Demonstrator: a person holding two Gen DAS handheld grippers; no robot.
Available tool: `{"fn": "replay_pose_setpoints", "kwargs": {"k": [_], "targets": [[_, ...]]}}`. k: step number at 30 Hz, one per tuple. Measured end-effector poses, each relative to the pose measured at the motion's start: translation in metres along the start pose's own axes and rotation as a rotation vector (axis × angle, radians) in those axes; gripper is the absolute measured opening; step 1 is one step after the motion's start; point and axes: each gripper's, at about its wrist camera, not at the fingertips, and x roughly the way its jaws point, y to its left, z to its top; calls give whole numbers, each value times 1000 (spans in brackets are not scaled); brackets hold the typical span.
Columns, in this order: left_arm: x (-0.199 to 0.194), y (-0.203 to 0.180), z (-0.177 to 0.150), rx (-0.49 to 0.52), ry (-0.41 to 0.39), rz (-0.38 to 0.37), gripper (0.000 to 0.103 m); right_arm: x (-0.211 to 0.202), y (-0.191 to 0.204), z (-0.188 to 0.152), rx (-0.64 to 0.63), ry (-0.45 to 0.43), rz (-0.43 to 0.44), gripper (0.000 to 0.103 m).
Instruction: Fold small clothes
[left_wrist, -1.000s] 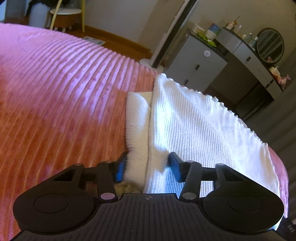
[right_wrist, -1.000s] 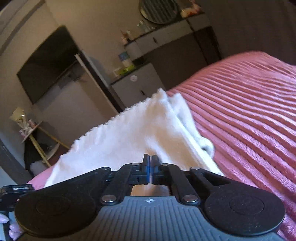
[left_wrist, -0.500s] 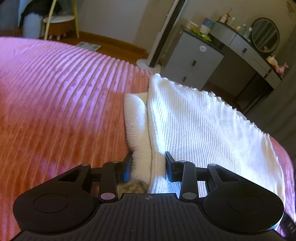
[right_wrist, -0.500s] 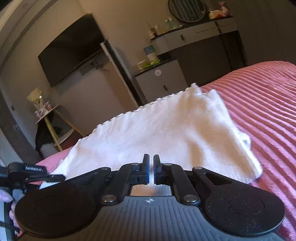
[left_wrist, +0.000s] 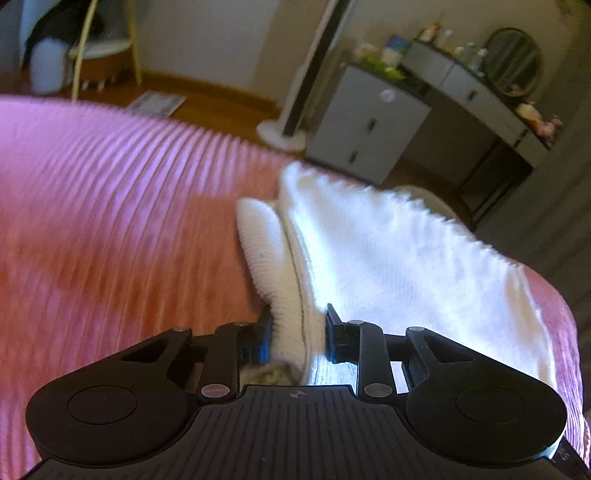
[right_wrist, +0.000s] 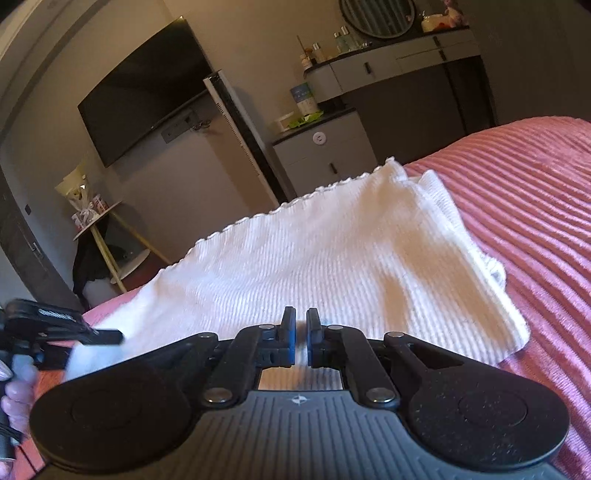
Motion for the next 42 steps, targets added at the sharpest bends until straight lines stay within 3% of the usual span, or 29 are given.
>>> {"fn": "replay_pose_setpoints", "kwargs": {"k": [6,12,17,21,24,27,29,33,35,39,41,42], "targets": [[-31,-43,12,93,-84,-47,29,-5,-10,6,29,-21,-34,5],[-42,-126,3,269,-130,-140,28,-11,-20,9,71,-56,-46,5],[-10,-200,-33,415,-90,-160,29,-17,-36,10,132,-81,-67,5],[26,-228,-71,472,-7,-162,31,-15,-52,9,191,-75,-57,5],[43,-226,-87,493,36,-161,41,-13,-63,8,247,-74,-23,5],[35,-222,-88,509,30,-179,45,-10,-66,7,251,-73,-13,5],[21,-214,-87,491,13,-195,47,-8,-67,8,257,-71,-10,5],[-28,-173,-102,387,-43,-210,60,-9,-66,8,265,-70,-6,5],[-46,-146,-119,324,-57,-177,61,-9,-65,8,269,-69,-5,6],[-52,-105,-146,323,-38,12,64,-10,-55,9,243,-52,-7,11],[-52,-84,-151,300,-52,87,65,-14,-51,12,238,-47,7,33],[-55,-75,-151,282,-62,96,68,-16,-48,15,238,-47,20,38]]}}
